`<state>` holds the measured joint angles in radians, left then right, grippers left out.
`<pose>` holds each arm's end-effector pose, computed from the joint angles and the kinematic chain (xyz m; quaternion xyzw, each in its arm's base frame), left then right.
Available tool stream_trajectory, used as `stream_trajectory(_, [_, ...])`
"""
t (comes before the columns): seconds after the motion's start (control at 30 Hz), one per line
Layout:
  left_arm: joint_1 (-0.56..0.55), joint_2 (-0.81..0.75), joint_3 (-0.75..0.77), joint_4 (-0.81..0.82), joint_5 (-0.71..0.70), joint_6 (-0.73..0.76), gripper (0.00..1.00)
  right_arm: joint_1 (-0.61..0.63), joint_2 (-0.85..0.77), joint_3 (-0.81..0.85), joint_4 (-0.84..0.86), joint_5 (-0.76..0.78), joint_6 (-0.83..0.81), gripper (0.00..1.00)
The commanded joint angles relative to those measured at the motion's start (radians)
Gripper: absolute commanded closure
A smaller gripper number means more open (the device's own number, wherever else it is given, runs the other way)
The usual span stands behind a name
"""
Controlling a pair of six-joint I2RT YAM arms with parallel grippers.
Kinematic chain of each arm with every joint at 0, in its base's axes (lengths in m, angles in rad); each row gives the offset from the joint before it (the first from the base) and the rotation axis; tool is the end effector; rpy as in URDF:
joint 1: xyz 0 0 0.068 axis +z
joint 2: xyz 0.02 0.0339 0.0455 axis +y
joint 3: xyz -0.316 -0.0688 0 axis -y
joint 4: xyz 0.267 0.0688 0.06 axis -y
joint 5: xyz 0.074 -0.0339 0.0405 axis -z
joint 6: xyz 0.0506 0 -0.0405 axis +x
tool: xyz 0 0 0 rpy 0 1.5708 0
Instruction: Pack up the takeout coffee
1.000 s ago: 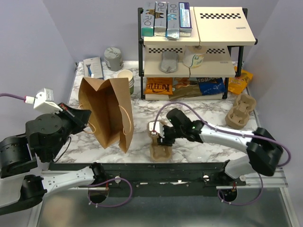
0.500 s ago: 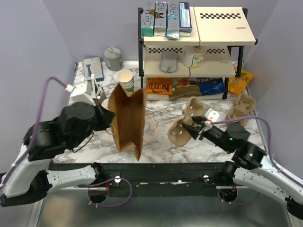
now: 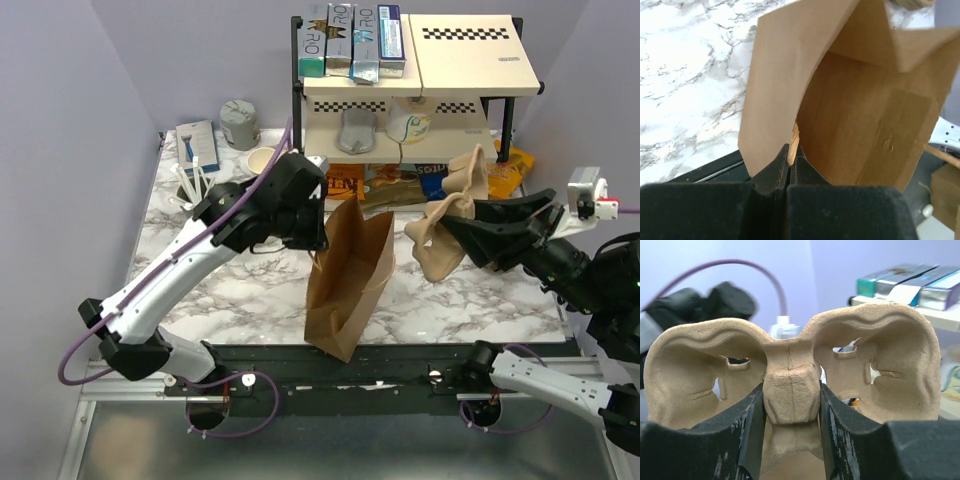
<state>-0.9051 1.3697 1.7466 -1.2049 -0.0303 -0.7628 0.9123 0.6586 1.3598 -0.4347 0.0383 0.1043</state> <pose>0.1663 -0.2093 0.4854 0.0608 0.9297 -0.2593 0.2543 0.0355 0.0428 0.5578 -0.2245 0.5639 0.3766 0.6998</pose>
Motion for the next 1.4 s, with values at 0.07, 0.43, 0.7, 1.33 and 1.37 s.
stream_trajectory(0.07, [0.055, 0.071, 0.162, -0.030, 0.139, 0.095, 0.61, -0.001, 0.137, 0.126, -0.226, -0.115, 0.077, 0.54])
stream_trajectory(0.43, [0.092, 0.013, 0.176, -0.044, -0.006, 0.134, 0.01, -0.001, 0.311, 0.246, -0.182, -0.313, 0.086, 0.54])
stream_trajectory(0.7, [0.101, -0.246, -0.045, 0.106, 0.006, 0.174, 0.01, -0.003, 0.380, 0.263, -0.106, -0.400, 0.103, 0.55])
stream_trajectory(1.33, [0.081, -0.288, -0.383, 0.440, 0.089, 0.131, 0.06, -0.027, 0.334, 0.061, 0.126, -0.402, 0.367, 0.55])
stream_trajectory(1.37, [0.081, -0.287, -0.386, 0.439, 0.067, 0.126, 0.08, -0.032, 0.332, 0.047, 0.126, -0.403, 0.370, 0.55])
